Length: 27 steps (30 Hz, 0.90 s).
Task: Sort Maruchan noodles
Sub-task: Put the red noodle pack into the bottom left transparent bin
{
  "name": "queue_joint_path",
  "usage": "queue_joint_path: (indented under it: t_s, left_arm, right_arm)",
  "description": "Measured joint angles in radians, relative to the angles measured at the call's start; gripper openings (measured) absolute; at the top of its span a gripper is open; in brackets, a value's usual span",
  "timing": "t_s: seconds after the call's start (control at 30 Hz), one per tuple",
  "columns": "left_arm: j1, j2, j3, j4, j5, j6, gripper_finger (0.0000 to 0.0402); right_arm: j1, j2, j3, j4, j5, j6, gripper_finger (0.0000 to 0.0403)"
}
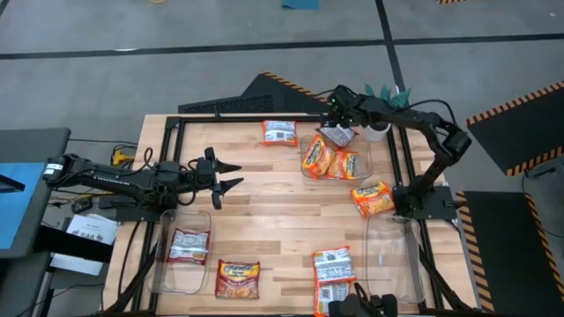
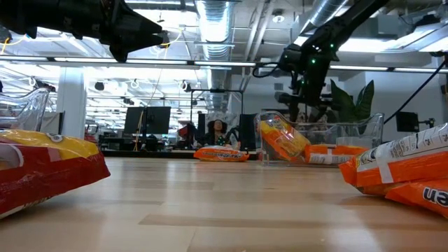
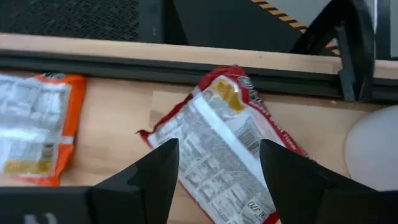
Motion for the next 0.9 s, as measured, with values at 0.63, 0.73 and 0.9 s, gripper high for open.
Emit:
queue_joint_path:
  t_s: [0.63,0.73,0.9]
  left_arm:
    - [0.000,0.000,0.000,0.002,-0.001,0.003,0.0171]
    - [0.000,0.000,0.000,0.000,-0.001,0.002,0.0171]
    - [0.000,0.000,0.000,-0.001,-0.001,0.002,0.0171]
  right_arm:
    - [0.013,0.209,0.137,-0.151,-0.030,0.010,0.0248]
    - [0.018,0.243,0.136,-0.171,-0.020,0.011,0.0248]
    - [0.037,0.263,0.141,-0.192,0.061,-0.003,0.0248]
